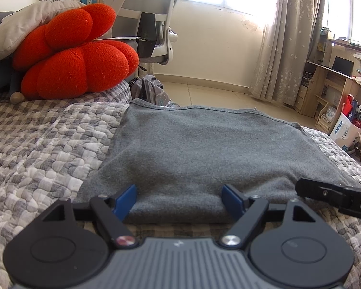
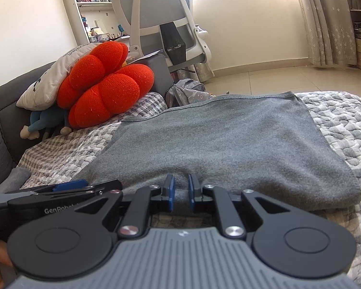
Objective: Fold clothes
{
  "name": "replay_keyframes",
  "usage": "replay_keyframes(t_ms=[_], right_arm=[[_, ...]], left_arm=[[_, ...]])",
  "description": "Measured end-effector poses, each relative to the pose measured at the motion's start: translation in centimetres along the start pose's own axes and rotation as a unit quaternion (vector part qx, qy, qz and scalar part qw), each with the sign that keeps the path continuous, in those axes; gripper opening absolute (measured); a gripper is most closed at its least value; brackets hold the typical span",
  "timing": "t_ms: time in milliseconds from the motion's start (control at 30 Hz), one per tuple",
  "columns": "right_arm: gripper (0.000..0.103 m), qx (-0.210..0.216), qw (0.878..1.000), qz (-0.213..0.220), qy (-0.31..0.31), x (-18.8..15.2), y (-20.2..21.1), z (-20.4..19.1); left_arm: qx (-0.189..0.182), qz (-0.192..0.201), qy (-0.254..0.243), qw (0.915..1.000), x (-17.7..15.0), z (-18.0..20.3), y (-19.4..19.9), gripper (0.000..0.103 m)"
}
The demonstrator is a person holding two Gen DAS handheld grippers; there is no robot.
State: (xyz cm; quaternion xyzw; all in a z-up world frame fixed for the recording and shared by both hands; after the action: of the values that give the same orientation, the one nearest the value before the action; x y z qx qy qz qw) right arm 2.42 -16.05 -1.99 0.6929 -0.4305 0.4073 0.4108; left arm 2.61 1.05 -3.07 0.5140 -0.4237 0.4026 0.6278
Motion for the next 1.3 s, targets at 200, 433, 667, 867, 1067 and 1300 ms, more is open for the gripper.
replay_keyframes(t_ms=[200, 433, 667, 867, 1067, 1300], right_arm=[[0.013, -0.038, 0.995, 0.020, -0.085, 0.5, 3.3, 4.5], [0.066, -0.088, 0.970, 0.033, -0.223, 0.2, 6.4, 6.9], [0.074, -0.114, 0.957, 0.063, -0.259, 0.6, 6.6, 7.5], [0.090, -0.161, 0.959, 0.085, -0.218, 1.1, 4.1, 6.2], [0.082, -0.172, 0.958, 0.102, -0.206, 0.7, 3.4, 6.9], [0.035, -0.196, 0.942, 0.126, -0.240, 0.4, 4.5, 8.2]], left_arm=[[-0.002, 0.001, 0.005, 1.0000, 0.0, -0.2, 0.0, 0.080], [-0.003, 0.001, 0.008, 1.0000, 0.0, -0.2, 0.0, 0.080], [-0.003, 0.002, 0.009, 1.0000, 0.0, -0.3, 0.0, 0.080], [-0.004, 0.002, 0.008, 1.0000, 0.0, -0.3, -0.1, 0.080], [-0.004, 0.002, 0.008, 1.0000, -0.1, -0.2, 0.0, 0.081], [-0.004, 0.002, 0.008, 1.0000, -0.1, -0.2, 0.0, 0.081]])
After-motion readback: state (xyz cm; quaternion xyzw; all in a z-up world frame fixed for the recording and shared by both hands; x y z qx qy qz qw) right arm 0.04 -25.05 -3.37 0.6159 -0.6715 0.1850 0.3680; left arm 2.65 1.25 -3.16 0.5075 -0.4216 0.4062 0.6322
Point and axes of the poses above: each gripper's, at about its wrist camera, not at the fingertips, and y roughly against the way its jaws point, z to its right, x to its top, the point moved 5 cm from there along -y, roughly the way its jaws point, and after that the axes turned 15 degrees about z, right-handed, at the moved point
